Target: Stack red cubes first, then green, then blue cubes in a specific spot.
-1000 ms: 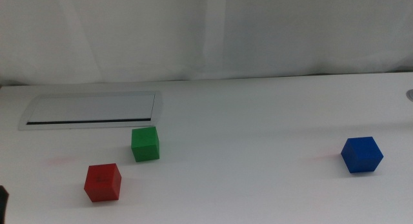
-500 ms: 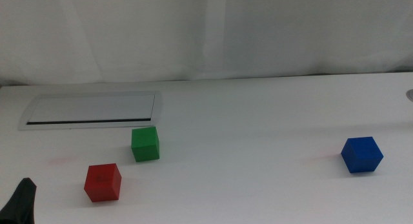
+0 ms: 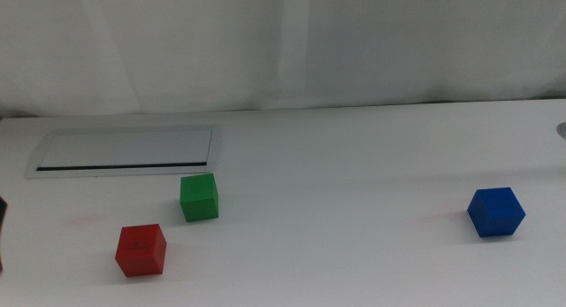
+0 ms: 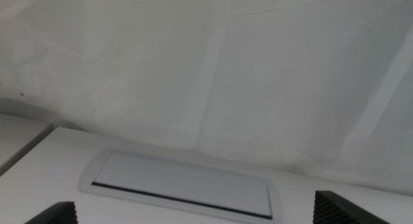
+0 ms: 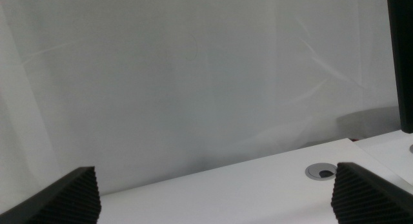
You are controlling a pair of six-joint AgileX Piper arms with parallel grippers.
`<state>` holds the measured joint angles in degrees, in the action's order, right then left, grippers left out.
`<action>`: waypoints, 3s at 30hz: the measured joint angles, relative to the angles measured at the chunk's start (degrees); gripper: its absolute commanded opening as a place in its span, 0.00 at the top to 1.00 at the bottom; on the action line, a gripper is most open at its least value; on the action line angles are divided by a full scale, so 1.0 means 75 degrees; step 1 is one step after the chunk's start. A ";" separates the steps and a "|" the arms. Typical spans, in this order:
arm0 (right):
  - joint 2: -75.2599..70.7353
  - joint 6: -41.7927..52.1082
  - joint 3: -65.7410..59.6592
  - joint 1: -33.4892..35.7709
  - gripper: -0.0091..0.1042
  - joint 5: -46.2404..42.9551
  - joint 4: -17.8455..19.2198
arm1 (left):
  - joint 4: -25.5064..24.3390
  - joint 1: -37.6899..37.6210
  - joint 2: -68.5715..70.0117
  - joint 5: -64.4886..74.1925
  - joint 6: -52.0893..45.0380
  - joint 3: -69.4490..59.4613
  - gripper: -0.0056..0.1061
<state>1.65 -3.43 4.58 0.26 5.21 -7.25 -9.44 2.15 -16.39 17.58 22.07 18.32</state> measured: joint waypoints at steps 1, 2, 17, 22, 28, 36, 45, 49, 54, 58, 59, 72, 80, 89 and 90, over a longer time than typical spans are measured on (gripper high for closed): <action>0.0000 0.0000 0.0000 0.0000 0.06 0.0000 0.0000 | 0.0143 0.0000 -0.0147 0.0110 -0.0126 0.0214 0.13; 0.0000 0.0000 0.0000 0.0000 0.06 0.0000 0.0000 | 0.0346 0.0000 -0.0328 0.0222 -0.0260 0.0464 0.13; -0.0012 0.0005 0.0000 0.0000 0.06 -0.0031 0.0000 | 0.2677 -0.0584 -0.3983 0.3764 -0.2198 0.4584 0.13; -0.0012 0.0005 0.0000 0.0000 0.06 -0.0031 0.0000 | 0.2660 -0.0992 -0.5510 0.4660 -0.2207 0.5142 0.13; -0.0012 -0.0025 0.0000 0.0000 0.06 -0.0031 0.0000 | 0.1394 -0.1708 -0.6803 0.5228 -0.1195 0.5163 0.13; -0.0012 -0.0025 0.0000 0.0000 0.06 -0.0031 0.0000 | 0.0376 -0.2581 -0.8194 0.5114 0.0155 0.5163 0.13; -0.0012 -0.0025 0.0000 0.0000 0.06 -0.0031 0.0000 | 0.0328 -0.2692 -0.9368 0.4608 0.0425 0.5163 0.13; -0.0012 -0.0025 0.0000 0.0000 0.06 -0.0031 -0.0017 | 0.0312 -0.2692 -0.9754 0.4341 0.0425 0.5163 0.13; -0.0012 -0.0025 0.0000 0.0000 0.06 -0.0031 -0.0043 | 0.0312 -0.2692 -1.0255 0.4218 0.0453 0.5163 0.13; -0.0012 0.0006 0.0000 0.0000 0.06 -0.0031 -0.0062 | 0.0312 -0.2692 -1.0628 0.4109 0.0480 0.5163 0.13; -0.0012 0.0006 0.0000 0.0000 0.06 -0.0031 -0.0062 | 0.0312 -0.2692 -1.0699 0.4109 0.0501 0.5163 0.13; -0.0012 0.0006 0.0000 0.0000 0.06 -0.0031 -0.0139 | 0.0312 -0.2692 -1.1304 0.3344 0.0823 0.4849 0.13; -0.0012 0.0006 0.0000 0.0000 0.06 -0.0031 -0.0139 | 0.0282 -0.2692 -1.1345 0.3089 0.1039 0.4715 0.41; -0.0012 -0.0027 0.0000 0.0000 0.06 -0.0050 -0.0139 | 0.0057 -0.2692 -1.1345 0.2766 0.1248 0.4715 0.98; -0.0012 -0.0027 0.0000 0.0000 0.06 -0.0050 -0.0139 | 0.0018 -0.2692 -1.1345 0.2730 0.1248 0.4715 0.98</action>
<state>1.56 -3.63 4.58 0.26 4.84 -8.30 -9.30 -18.04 -101.47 38.05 31.43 53.68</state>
